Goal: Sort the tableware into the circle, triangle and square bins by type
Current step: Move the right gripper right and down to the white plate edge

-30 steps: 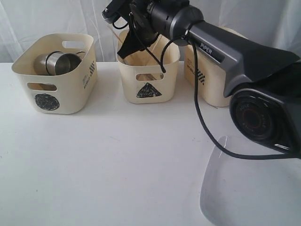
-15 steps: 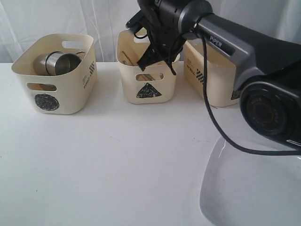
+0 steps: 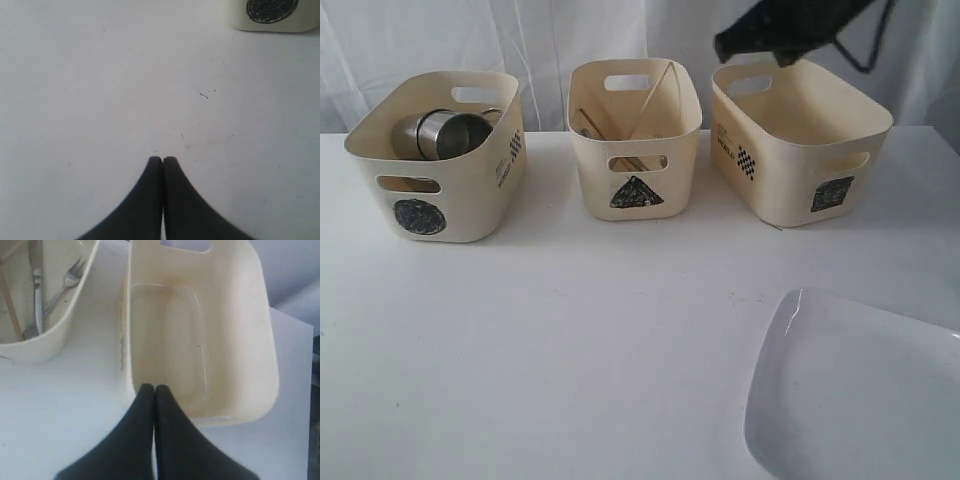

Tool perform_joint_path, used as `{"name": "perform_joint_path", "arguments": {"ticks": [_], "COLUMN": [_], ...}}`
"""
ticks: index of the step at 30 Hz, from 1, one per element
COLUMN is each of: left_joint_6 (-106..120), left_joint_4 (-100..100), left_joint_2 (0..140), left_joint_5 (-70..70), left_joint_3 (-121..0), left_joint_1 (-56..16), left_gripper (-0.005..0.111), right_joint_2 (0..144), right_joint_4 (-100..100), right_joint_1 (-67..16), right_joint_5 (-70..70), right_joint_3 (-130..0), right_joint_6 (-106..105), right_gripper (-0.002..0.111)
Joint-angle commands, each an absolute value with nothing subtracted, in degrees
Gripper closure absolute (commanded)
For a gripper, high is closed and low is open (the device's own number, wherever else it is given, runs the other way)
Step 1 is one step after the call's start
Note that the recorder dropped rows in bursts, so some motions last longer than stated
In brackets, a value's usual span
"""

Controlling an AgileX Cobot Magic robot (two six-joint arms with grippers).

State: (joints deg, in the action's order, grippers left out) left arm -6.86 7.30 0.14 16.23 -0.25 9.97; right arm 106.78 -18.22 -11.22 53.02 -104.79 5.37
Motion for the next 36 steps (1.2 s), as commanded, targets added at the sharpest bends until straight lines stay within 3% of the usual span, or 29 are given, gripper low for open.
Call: {"name": "perform_joint_path", "arguments": {"ticks": [1, 6, 9, 12, 19, 23, 27, 29, 34, 36], "left_joint_6": [-7.06, -7.06, -7.06, -7.06, -7.06, -7.06, -7.06, -7.06, -7.06, -7.06], "left_joint_4": [7.39, 7.39, 7.39, 7.39, 7.39, 7.39, 7.39, 7.39, 7.39, 7.39], "left_joint_2": [0.0, 0.0, 0.0, 0.0, 0.0, 0.0, 0.0, 0.0, 0.0, 0.0], "left_joint_5": [16.27, 16.27, 16.27, 16.27, 16.27, 16.27, 16.27, 16.27, 16.27, 16.27], "left_joint_3": [0.0, 0.0, 0.0, 0.0, 0.0, 0.0, 0.0, 0.0, 0.0, 0.0], "left_joint_1": [9.61, 9.61, 9.61, 9.61, 9.61, 9.61, 9.61, 9.61, 9.61, 9.61], "left_gripper": [0.107, 0.107, 0.107, 0.107, 0.107, 0.107, 0.107, 0.107, 0.107, 0.107], "right_joint_2": [87.01, 66.28, 66.61, 72.21, 88.63, 92.99, 93.18, 93.42, 94.74, 95.59], "right_joint_4": [-15.24, -18.35, -16.83, -8.95, 45.45, 49.02, 49.11, 48.98, 41.48, 37.53], "right_joint_1": [-3.24, 15.61, 24.95, 32.12, 38.74, 39.01, 39.01, 39.01, 38.89, 38.89], "right_joint_5": [38.27, 23.02, 21.01, 25.61, 47.77, 60.63, 61.16, 62.58, 64.49, 62.88], "right_joint_3": [-80.4, -48.94, -42.72, -41.18, -46.91, -52.89, -54.85, -55.1, -55.1, -55.1], "right_joint_6": [4.93, 13.5, 22.38, 21.49, -37.69, -54.07, -58.93, -59.65, -60.23, -60.38], "right_gripper": [0.108, 0.108, 0.108, 0.108, 0.108, 0.108, 0.107, 0.102, 0.068, 0.061]}}
